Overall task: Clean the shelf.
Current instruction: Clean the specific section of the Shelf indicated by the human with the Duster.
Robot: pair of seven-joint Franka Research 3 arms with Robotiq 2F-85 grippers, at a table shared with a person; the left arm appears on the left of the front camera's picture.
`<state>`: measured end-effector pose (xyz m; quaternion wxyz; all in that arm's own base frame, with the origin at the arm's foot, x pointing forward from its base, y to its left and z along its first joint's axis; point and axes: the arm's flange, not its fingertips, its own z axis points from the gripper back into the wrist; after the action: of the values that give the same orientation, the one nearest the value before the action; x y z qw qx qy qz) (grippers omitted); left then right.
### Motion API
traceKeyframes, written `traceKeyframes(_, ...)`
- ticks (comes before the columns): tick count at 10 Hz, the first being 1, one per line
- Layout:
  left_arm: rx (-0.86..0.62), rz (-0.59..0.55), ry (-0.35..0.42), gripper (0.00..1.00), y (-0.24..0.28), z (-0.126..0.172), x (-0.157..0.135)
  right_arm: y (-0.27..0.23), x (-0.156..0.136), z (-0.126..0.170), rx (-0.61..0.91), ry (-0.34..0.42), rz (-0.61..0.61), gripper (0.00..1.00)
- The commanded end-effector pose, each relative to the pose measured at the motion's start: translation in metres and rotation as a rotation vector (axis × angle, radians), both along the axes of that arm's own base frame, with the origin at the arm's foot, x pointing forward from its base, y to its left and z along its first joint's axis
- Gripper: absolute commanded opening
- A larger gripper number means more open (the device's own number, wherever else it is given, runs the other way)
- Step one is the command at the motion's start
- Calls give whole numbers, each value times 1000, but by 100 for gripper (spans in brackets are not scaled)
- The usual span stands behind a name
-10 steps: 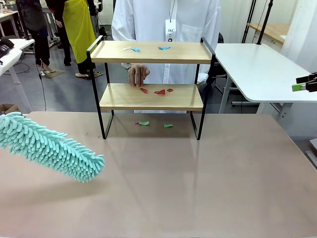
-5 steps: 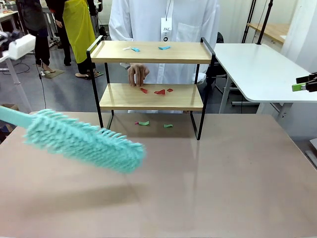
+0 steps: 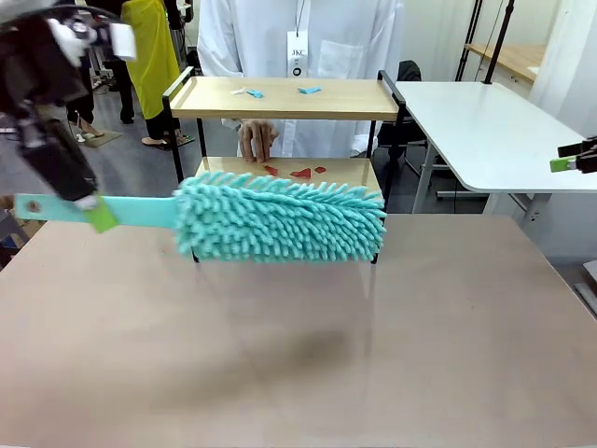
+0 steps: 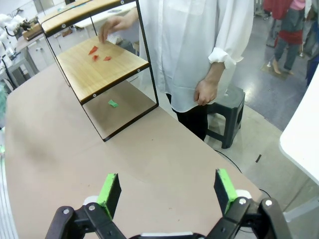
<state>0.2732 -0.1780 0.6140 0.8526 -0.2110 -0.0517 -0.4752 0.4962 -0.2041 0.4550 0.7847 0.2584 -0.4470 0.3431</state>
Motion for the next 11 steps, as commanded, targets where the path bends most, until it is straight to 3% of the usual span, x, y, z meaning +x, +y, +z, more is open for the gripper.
traceKeyframes(1, -55, 277, -85, 13, -31, -18, -18, 2, 0, 2, -1, -4, 4, 100)
traceKeyframes(2, -95, 322, -91, 13, -46, -24, -19, 2, 0, 2, -1, -4, 4, 100)
traceKeyframes(4, -184, 287, -83, 13, -65, -32, -10, 2, 0, 2, -1, -4, 4, 100)
traceKeyframes(5, -106, 202, 2, 13, -60, -32, -2, 2, 0, 2, -1, -4, 4, 100)
traceKeyframes(6, -136, 324, -74, 13, -60, -26, -15, 2, 0, 2, -1, -4, 4, 100)
traceKeyframes(9, -131, 295, -52, 13, -67, -34, -11, 2, 0, 2, -1, -4, 4, 100)
traceKeyframes(11, -80, 469, -46, 13, -115, -41, -22, 2, 0, 2, -1, -4, 4, 100)
